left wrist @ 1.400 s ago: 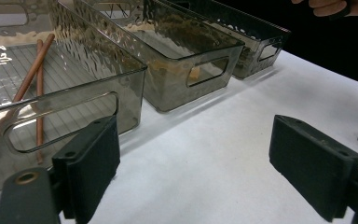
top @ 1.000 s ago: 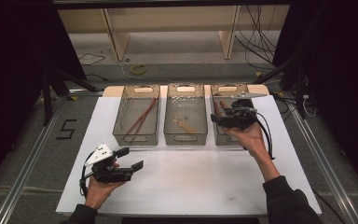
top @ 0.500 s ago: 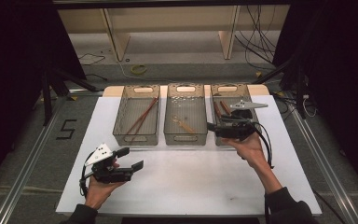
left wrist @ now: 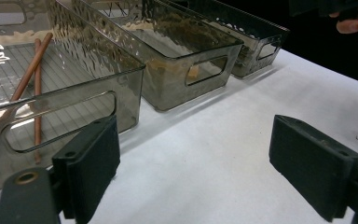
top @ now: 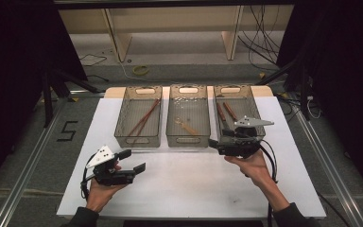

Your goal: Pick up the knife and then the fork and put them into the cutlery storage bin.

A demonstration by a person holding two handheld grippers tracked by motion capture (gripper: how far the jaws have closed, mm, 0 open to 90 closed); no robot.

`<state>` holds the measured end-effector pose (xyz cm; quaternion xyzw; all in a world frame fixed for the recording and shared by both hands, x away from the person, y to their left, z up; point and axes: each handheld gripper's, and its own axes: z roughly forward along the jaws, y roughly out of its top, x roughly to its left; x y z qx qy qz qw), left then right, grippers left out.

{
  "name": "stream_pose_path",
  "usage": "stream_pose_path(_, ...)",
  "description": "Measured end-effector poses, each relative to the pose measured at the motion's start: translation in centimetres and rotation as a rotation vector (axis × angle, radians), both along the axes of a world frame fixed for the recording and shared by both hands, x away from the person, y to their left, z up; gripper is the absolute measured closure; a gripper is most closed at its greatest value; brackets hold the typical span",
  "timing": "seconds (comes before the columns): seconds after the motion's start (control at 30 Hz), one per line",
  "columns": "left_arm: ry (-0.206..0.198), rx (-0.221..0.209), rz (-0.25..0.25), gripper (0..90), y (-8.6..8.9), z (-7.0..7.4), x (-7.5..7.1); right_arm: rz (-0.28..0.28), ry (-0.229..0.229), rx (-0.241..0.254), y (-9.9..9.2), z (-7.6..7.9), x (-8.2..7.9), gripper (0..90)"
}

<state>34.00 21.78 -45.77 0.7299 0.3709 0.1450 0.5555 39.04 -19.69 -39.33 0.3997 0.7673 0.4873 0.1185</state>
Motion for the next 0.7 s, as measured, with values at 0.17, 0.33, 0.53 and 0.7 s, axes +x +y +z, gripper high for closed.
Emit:
stream_pose_path(0.17, 0.000, 0.002, -0.005, 15.8, -0.1, 0.0, 0.0, 0.016, -0.020, -0.003, -0.1, -0.8, -1.0, 26.2)
stream_pose_path(0.33, 0.003, -0.003, -0.004, 15.8, -0.1, 0.0, 0.0, 0.024, -0.030, 0.008, -0.3, -1.5, -1.8, 25.5)
stream_pose_path(0.53, 0.005, 0.004, -0.009, 15.8, -0.1, 0.0, 0.0, 0.024, -0.033, 0.031, -0.8, -2.1, -3.1, 24.9)
stream_pose_path(0.7, 0.007, 0.003, -0.011, 15.8, -0.1, 0.0, 0.0, 0.031, -0.048, 0.035, -1.0, -2.6, -4.3, 24.4)
